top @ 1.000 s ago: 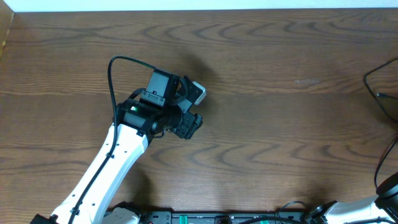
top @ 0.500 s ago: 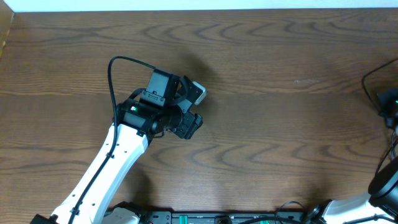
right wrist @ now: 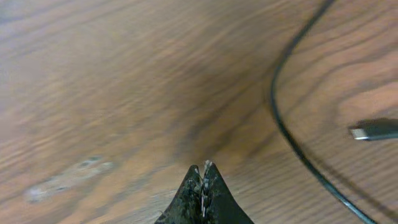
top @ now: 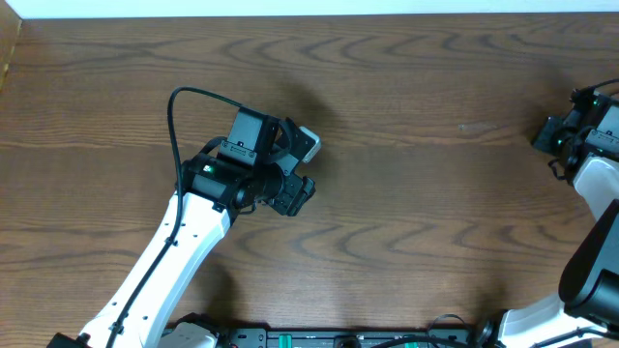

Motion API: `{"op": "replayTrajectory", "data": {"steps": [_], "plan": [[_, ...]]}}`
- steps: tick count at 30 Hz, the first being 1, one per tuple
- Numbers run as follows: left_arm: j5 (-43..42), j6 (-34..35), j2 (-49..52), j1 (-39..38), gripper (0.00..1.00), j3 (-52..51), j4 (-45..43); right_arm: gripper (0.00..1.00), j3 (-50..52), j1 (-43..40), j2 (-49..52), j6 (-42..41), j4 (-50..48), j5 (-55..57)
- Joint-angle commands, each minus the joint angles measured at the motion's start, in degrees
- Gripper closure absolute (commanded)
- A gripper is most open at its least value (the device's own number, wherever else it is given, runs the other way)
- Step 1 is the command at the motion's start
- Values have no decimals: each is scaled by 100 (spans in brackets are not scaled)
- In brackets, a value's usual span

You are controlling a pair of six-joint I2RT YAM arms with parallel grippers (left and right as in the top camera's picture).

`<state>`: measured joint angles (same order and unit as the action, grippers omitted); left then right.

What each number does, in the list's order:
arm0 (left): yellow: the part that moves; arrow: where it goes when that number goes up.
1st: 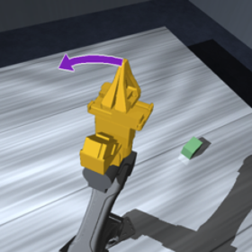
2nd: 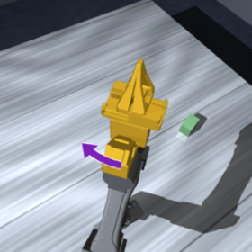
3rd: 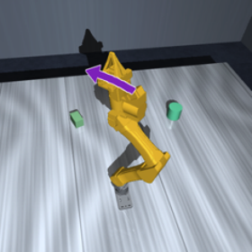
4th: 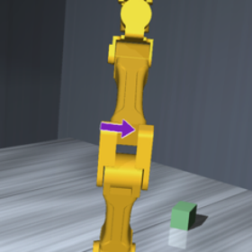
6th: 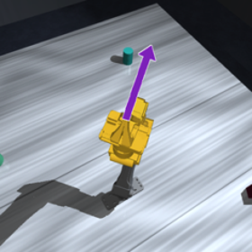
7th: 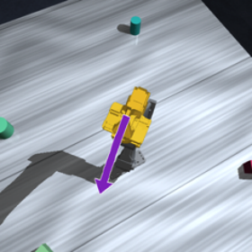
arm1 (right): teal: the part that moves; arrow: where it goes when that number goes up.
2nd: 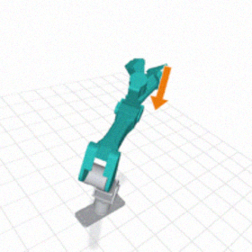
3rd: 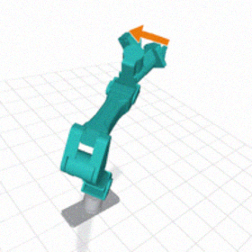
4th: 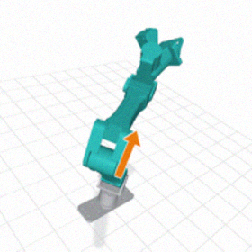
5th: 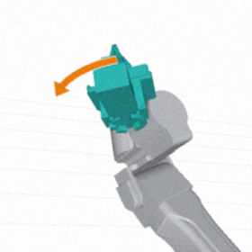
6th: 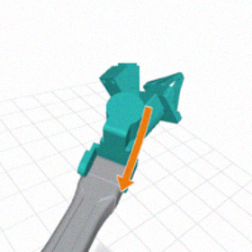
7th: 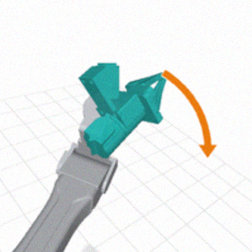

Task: Untangle cables

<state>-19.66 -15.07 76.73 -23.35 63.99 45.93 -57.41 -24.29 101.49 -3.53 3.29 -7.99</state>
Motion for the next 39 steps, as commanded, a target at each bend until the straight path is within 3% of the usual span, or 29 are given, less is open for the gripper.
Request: {"op": "replayTrajectory", "data": {"steps": [1, 14, 26, 39], "plan": [[-92, -31, 44, 13, 34, -2, -52, 99, -50, 9, 363, 238, -79, 289], [-94, 44, 44, 13, 34, -2, -55, 99, -50, 39, 890, 236, -1357, 173], [-94, 79, 44, 13, 34, -2, 31, 99, -50, 26, 890, 234, -885, 1921], [-92, 208, 44, 13, 34, -2, 31, 99, -50, -678, 890, -380, -413, 2583]]}}
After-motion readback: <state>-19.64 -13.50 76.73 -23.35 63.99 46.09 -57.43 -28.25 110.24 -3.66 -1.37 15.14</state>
